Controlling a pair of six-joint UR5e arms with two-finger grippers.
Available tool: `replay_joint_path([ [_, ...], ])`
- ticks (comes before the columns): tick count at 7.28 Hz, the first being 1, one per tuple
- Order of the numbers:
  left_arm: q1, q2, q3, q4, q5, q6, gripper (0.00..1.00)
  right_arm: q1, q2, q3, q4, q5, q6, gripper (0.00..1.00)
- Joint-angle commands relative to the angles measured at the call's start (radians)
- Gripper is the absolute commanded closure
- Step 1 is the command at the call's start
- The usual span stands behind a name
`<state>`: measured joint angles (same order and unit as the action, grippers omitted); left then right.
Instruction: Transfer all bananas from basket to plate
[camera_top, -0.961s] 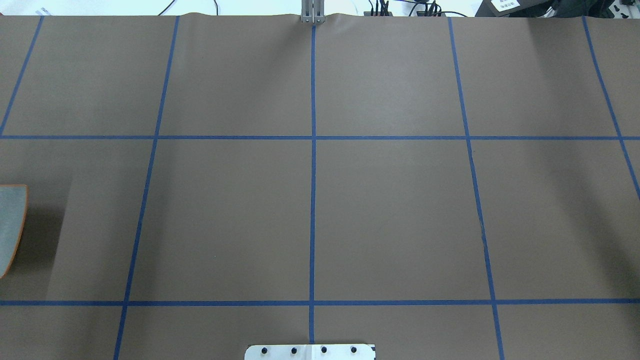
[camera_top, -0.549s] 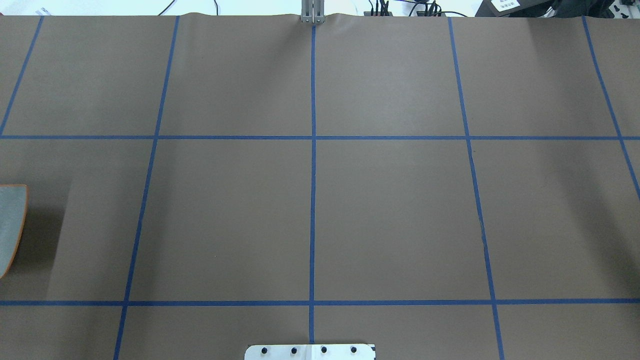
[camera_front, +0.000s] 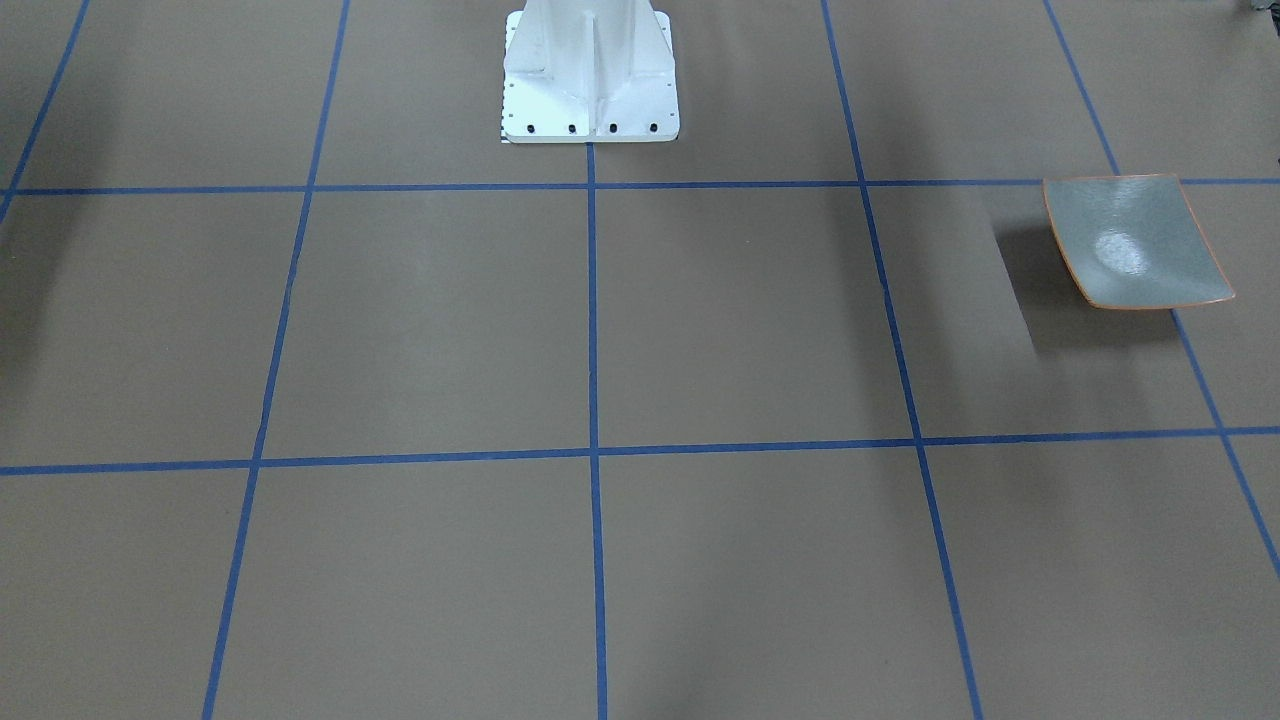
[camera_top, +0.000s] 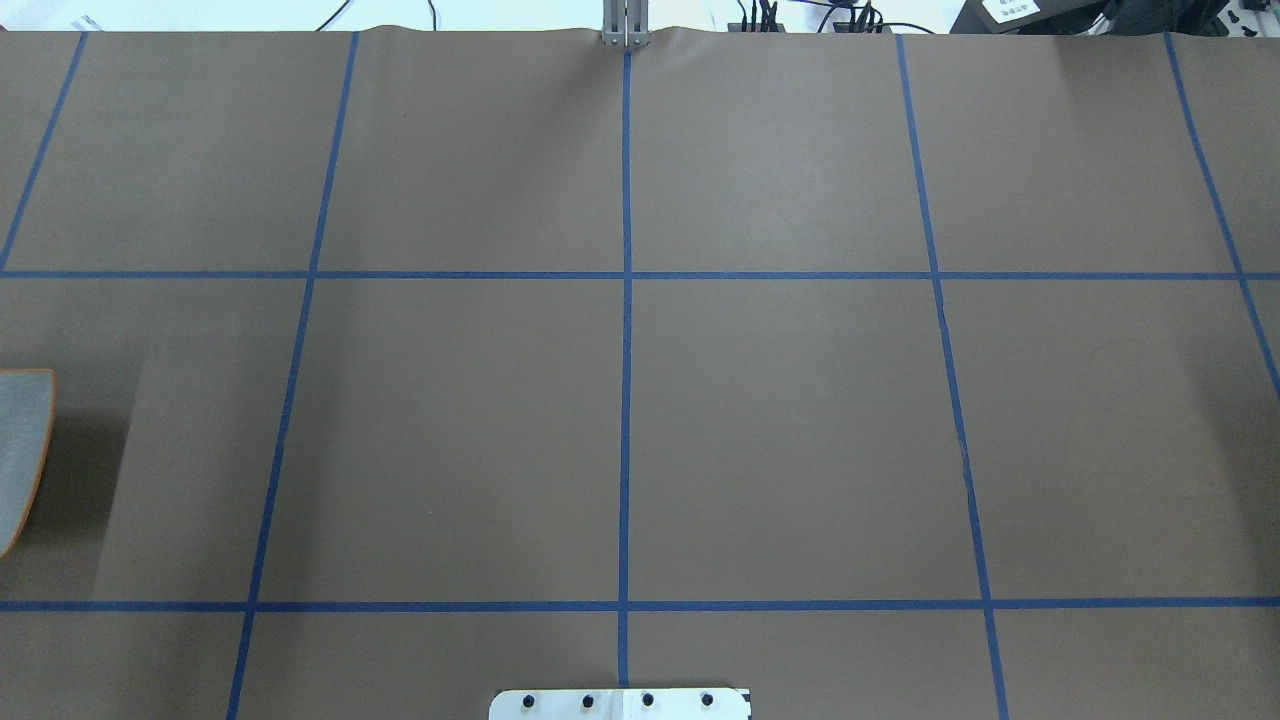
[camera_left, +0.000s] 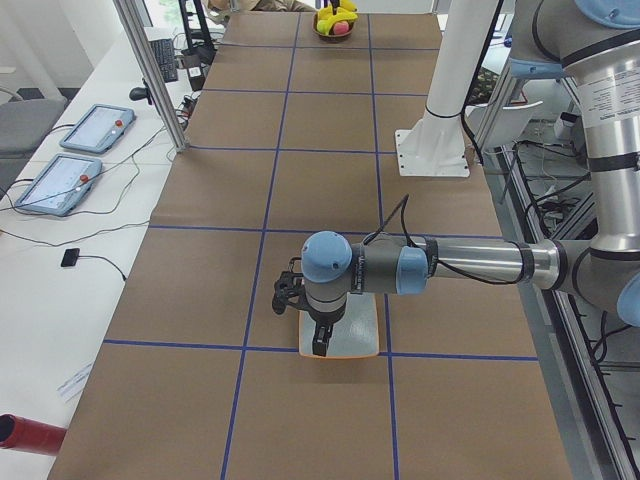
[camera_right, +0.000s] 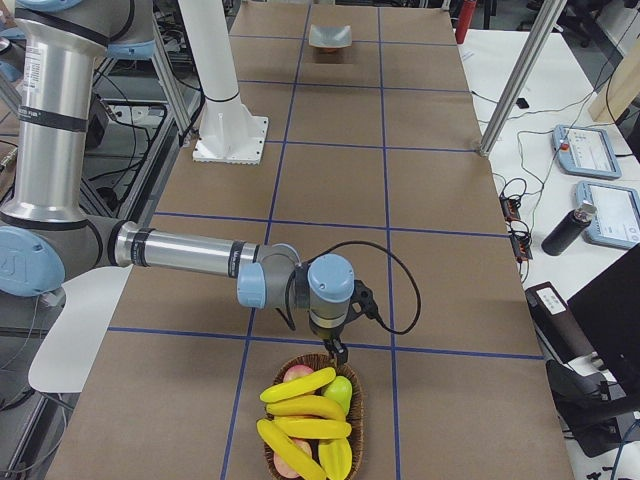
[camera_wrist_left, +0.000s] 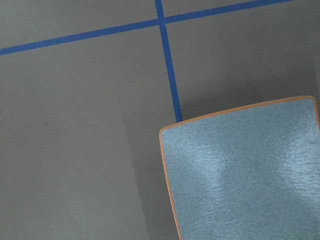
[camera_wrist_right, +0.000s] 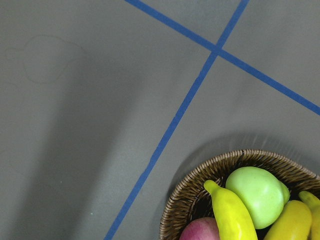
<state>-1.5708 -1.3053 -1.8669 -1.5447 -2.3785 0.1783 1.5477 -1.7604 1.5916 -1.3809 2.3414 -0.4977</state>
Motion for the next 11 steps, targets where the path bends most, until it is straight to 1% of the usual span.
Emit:
replay_joint_path([
  [1,0.000,0.000,0.002,0.000,-0.007,0.001,0.00,0.017,0.004,-0.128,0.123,0.019,-0.009,0.00],
  [2,0.000,0.000,0.002,0.000,-0.007,0.000,0.00,0.017,0.004,-0.156,0.125,0.010,-0.028,0.01],
  [3,0.000,-0.002,0.003,0.000,-0.007,0.001,0.00,0.017,0.004,-0.169,0.125,0.012,-0.041,0.04],
  [4,0.000,-0.002,0.003,0.000,-0.007,0.001,0.00,0.017,0.004,-0.162,0.125,0.012,-0.024,0.20],
  [5,0.000,-0.002,0.002,0.000,-0.007,0.001,0.00,0.017,0.009,-0.162,0.125,0.012,-0.021,0.47],
  [6,0.000,-0.003,0.002,0.000,-0.007,0.001,0.00,0.017,0.007,-0.163,0.126,0.012,-0.027,0.53],
  [7,0.000,-0.005,0.002,0.000,-0.007,0.000,0.00,0.017,0.007,-0.159,0.126,0.013,-0.033,0.67],
  [8,0.000,-0.005,0.002,0.000,-0.007,0.000,0.00,0.017,0.007,-0.159,0.126,0.012,-0.035,0.79],
  [9,0.000,-0.005,0.003,0.000,-0.008,0.000,0.00,0.017,0.009,-0.157,0.128,0.012,-0.038,0.85],
  [10,0.000,-0.005,0.003,0.000,-0.008,0.000,0.00,0.017,0.015,-0.154,0.128,0.012,-0.038,1.00],
  [11,0.000,-0.005,0.005,0.000,-0.008,0.000,0.00,0.018,0.015,-0.118,0.123,0.013,-0.036,1.00],
])
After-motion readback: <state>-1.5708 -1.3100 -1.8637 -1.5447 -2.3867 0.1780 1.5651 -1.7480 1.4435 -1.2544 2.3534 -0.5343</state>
